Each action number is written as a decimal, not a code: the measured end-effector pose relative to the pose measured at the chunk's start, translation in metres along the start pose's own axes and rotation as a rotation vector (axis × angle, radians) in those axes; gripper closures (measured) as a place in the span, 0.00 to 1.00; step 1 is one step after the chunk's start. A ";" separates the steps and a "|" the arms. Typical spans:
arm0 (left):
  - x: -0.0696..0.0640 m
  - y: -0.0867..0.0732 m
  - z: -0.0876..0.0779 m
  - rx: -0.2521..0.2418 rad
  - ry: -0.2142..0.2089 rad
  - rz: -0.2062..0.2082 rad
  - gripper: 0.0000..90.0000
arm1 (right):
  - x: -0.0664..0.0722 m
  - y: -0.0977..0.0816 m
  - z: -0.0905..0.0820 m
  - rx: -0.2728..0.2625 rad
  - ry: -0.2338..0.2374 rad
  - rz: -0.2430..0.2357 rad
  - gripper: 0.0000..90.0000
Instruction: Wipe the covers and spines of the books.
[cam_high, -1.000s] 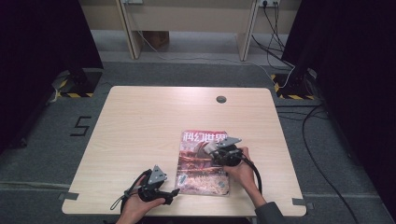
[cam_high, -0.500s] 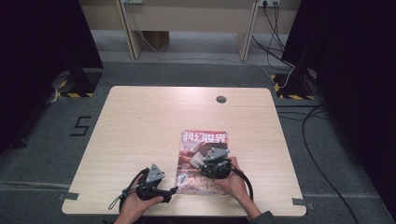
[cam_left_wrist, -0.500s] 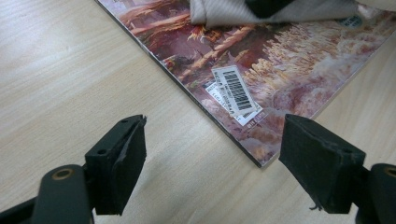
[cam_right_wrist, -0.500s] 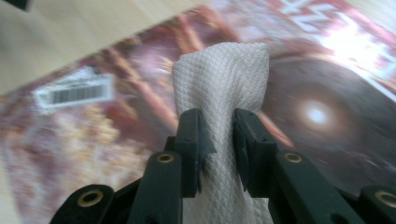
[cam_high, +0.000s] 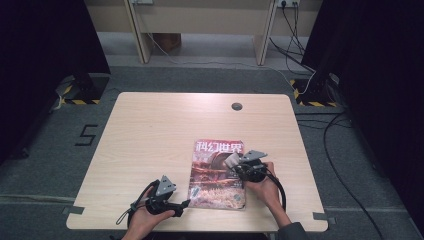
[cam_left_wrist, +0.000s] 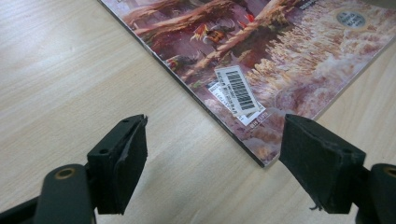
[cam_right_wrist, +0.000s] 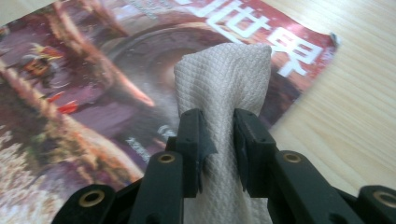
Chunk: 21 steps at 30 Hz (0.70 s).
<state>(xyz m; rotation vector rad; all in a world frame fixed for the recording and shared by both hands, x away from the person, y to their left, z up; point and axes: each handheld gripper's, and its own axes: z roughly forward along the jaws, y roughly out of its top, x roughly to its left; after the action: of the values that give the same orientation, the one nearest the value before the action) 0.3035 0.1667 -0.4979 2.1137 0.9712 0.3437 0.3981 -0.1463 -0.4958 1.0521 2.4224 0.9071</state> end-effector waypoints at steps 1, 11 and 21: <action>0.001 0.001 -0.001 -0.003 0.005 -0.003 0.25 | 0.002 0.000 0.000 -0.001 0.010 -0.009 0.81; 0.015 0.000 -0.006 -0.020 0.039 -0.042 0.25 | 0.071 0.006 0.003 -0.012 0.155 -0.149 0.81; 0.014 -0.002 -0.006 -0.010 0.039 -0.041 0.25 | 0.069 0.003 -0.001 -0.009 0.175 -0.132 0.81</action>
<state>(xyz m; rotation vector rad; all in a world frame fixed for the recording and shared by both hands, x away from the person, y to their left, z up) 0.3093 0.1811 -0.4965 2.0820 1.0313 0.3697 0.3531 -0.0939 -0.4975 0.8288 2.5916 1.0018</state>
